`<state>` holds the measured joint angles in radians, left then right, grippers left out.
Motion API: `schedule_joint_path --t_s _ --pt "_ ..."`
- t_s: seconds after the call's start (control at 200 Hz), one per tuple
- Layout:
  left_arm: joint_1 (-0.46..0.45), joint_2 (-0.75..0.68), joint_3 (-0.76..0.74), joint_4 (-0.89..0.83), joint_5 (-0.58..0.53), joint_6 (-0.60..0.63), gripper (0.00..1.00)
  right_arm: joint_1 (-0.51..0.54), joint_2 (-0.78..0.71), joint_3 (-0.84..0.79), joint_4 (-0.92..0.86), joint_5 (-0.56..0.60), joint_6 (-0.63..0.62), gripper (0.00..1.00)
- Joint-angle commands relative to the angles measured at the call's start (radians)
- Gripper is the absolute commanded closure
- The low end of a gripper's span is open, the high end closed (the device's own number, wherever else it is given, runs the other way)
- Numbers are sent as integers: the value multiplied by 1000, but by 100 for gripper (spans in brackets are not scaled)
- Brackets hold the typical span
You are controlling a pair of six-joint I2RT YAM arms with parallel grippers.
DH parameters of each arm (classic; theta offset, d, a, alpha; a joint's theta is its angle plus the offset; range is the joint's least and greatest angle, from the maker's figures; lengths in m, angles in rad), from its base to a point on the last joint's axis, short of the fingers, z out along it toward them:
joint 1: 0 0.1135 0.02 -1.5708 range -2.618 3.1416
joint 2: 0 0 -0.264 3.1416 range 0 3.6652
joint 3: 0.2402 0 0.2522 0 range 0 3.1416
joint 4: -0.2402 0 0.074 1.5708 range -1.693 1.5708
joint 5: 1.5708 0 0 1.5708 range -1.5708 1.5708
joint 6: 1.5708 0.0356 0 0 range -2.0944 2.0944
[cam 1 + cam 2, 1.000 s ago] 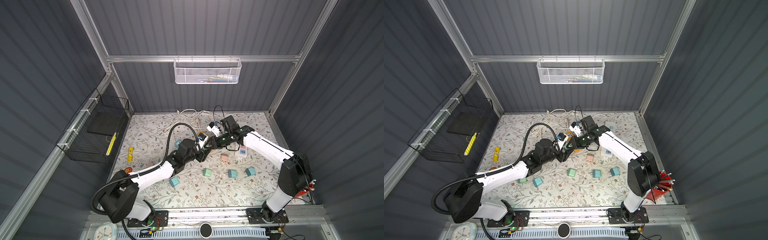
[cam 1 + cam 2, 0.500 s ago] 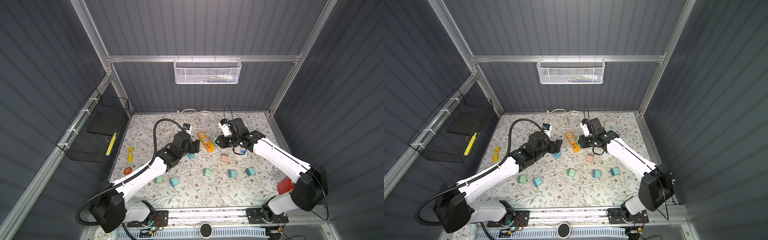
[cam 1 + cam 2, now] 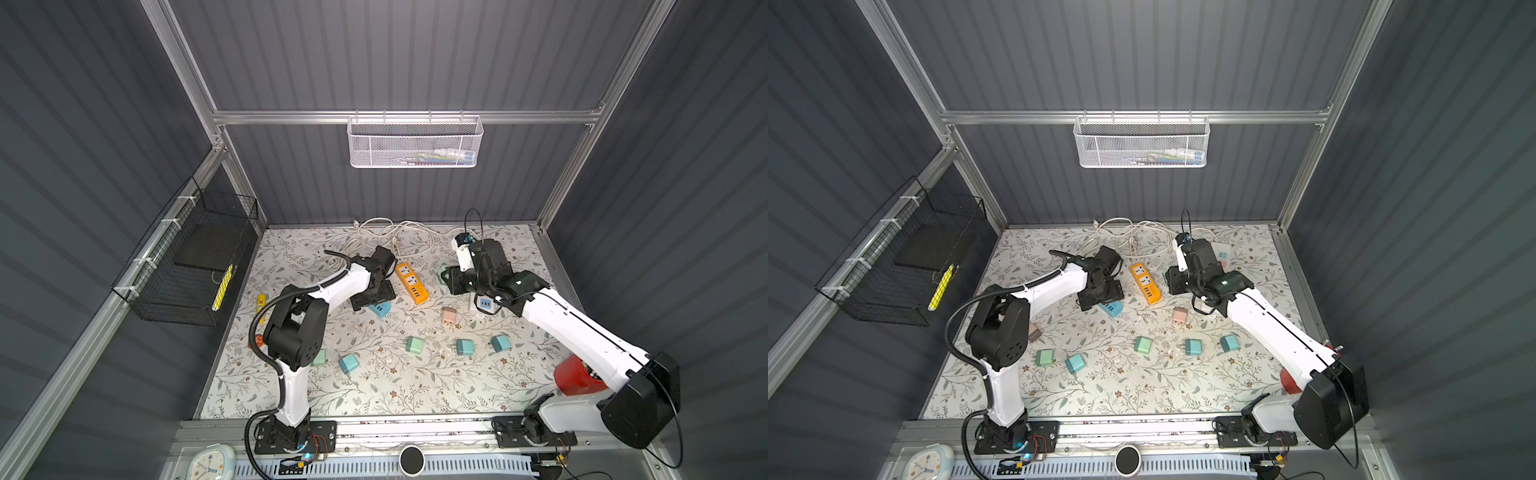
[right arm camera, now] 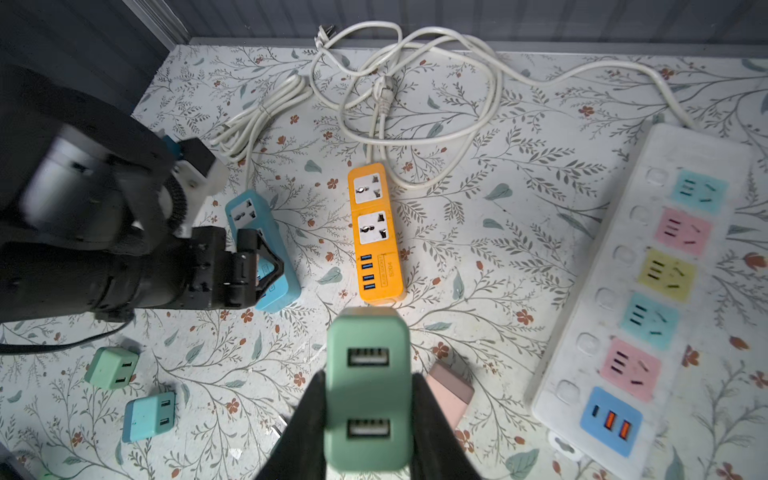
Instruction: Insert the plug
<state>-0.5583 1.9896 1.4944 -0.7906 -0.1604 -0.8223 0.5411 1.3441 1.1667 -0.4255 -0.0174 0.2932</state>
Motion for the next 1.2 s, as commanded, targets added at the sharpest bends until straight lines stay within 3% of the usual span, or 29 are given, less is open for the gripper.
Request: schedule_joint_path --t_s 0.0,0.185,0.345,0.465,0.555,0.76,0.86,0.935,1.031,1.196 --pt "5 20 41 -103 -29 -73 7 0 -24 -20 19 13 19 86" --pt "12 69 14 -7 40 -80 9 1 -40 -41 28 4 25 86" --pt "12 71 -25 49 38 -75 26 2 -46 -35 9 -8 23 87" --pt "-1 10 -158 114 61 -53 43 5 -61 -41 -3 -9 16 86" --pt "-45 -51 -247 142 44 -58 52 6 -72 -42 -20 -13 5 86" --pt "-204 -110 -309 145 28 -186 53 48 -73 -79 3 19 4 86" --pt "-241 -131 -349 180 32 -252 47 82 -63 -87 15 58 26 86" --pt "-242 -139 -351 187 39 -257 35 109 -62 -100 29 97 49 86" --pt "-242 -156 -298 144 21 -194 18 140 -49 -104 31 149 85 86" --pt "-231 -300 -231 102 -80 -37 6 205 3 -95 67 236 157 86"
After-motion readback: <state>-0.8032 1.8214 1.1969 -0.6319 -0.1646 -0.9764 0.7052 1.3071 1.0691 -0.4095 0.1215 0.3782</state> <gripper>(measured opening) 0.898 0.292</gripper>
